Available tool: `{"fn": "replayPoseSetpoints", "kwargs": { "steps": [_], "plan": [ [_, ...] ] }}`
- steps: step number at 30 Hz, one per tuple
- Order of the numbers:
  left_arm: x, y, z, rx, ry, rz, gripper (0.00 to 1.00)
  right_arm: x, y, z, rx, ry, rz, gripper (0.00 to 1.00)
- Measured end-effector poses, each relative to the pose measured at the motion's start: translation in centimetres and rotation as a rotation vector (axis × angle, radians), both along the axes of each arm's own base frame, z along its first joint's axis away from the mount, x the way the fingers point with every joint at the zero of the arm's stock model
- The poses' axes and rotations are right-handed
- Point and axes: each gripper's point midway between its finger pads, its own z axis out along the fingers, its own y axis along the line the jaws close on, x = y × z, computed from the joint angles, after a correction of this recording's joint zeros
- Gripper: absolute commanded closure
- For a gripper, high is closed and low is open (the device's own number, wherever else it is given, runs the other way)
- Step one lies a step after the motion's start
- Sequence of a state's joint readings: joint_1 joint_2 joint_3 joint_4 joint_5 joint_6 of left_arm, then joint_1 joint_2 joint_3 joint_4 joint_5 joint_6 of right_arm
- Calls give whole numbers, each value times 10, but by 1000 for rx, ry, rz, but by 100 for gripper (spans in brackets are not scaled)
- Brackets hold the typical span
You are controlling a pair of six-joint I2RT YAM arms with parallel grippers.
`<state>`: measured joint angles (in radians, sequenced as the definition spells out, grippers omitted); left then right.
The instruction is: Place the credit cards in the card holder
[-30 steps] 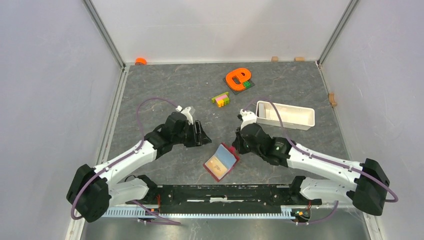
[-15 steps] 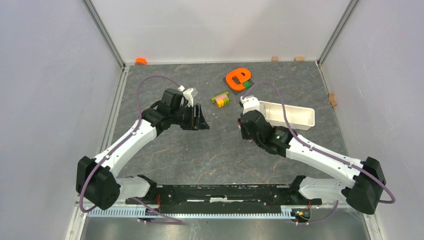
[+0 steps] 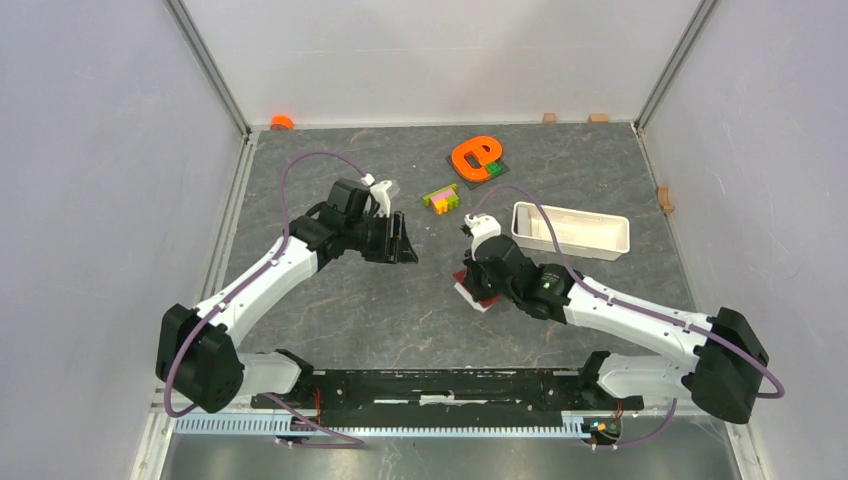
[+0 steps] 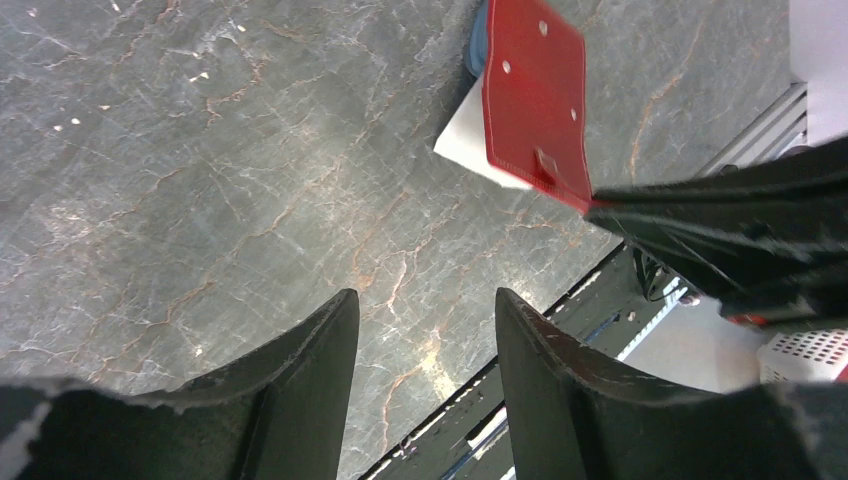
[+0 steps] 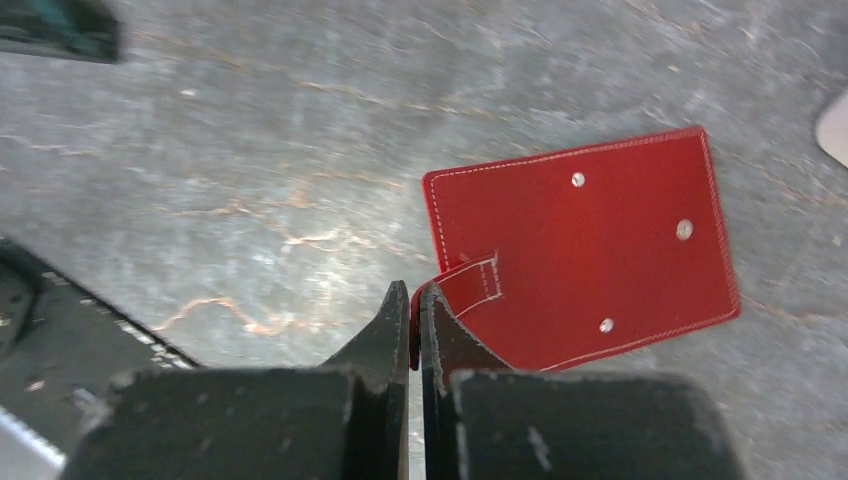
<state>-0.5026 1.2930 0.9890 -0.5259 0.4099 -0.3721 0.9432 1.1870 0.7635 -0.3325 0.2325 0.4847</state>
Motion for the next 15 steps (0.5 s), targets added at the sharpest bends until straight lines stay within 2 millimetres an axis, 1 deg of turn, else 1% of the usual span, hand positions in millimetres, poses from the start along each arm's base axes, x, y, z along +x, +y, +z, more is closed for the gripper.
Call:
{"fn": "replayPoseSetpoints", "kwargs": {
  "steps": [6,9,12,15],
  "plan": [
    [6,7,-2,12,-24,21,41,-9,34,35,127,-5,69,100],
    [9,15,0,12,-42,47,41,-16,43,49,186,-1,89,100],
    [16,21,8,4,-78,78,41,-19,44,62,233,-7,81,100],
    [19,24,13,-5,-97,92,41,-16,36,72,247,-31,30,100]
  ]
}}
